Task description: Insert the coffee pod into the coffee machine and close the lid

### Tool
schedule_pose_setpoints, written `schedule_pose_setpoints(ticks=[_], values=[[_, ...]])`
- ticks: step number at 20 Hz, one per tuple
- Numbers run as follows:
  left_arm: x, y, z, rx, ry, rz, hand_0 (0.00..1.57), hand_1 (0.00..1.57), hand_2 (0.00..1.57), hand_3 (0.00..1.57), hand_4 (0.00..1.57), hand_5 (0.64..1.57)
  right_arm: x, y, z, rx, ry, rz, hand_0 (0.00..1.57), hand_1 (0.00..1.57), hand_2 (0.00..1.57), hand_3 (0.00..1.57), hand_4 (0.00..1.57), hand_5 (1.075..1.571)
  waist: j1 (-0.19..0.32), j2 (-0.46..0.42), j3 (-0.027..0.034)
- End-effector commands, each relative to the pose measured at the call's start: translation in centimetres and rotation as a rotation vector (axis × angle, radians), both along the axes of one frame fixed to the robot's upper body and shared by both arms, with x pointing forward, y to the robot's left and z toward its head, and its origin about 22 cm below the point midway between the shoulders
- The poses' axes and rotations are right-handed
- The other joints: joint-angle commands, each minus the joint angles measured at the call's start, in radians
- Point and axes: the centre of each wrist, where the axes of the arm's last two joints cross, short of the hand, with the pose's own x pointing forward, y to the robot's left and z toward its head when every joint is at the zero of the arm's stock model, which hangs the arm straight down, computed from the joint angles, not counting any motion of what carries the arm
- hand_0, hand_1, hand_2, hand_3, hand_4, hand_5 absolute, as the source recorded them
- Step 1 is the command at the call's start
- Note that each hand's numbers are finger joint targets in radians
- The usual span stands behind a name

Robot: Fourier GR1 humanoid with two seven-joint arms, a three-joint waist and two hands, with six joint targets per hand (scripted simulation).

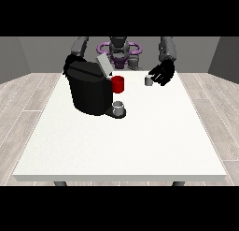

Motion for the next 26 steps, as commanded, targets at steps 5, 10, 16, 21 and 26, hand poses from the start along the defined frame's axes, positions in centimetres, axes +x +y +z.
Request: schedule_pose_setpoints(ticks=[5,10,16,21,26], values=[[1.8,-1.7,4.1,0.008,-0.058,-0.029,1.26,1.26,1.33,1.29,0.54,1.571,0.7,3.3,1.2,0.026,-0.054,0.045,0.0,0.0,0.0,0.0,0.5,1.571,-0.041,0.026,-0.0005],[2.5,-1.0,7.4,-0.02,-0.022,-0.023,1.25,1.25,1.33,1.28,0.54,1.571,0.2,1.0,0.5,0.032,-0.008,0.056,0.0,0.0,0.0,0.0,0.5,1.571,-0.063,-0.025,-0.0003],[3.5,-2.6,11.2,-0.048,-0.121,-0.014,1.27,1.27,1.31,1.24,0.51,1.571,0.8,3.0,1.6,0.002,-0.071,0.064,0.0,0.0,0.0,0.0,0.49,1.571,-0.085,0.024,-0.0004],[3.9,-2.7,14.2,-0.051,-0.165,0.017,1.28,1.28,1.33,1.27,0.48,1.571,1.2,2.9,3.1,-0.016,-0.116,0.077,0.0,0.0,0.0,0.0,0.51,1.571,-0.134,0.061,-0.0004],[4.0,-2.6,16.2,-0.032,-0.207,0.01,1.28,1.28,1.33,1.26,0.52,1.571,1.8,1.6,4.2,-0.058,-0.14,0.074,0.0,0.0,0.0,0.0,0.54,1.571,-0.153,0.111,-0.0004]])
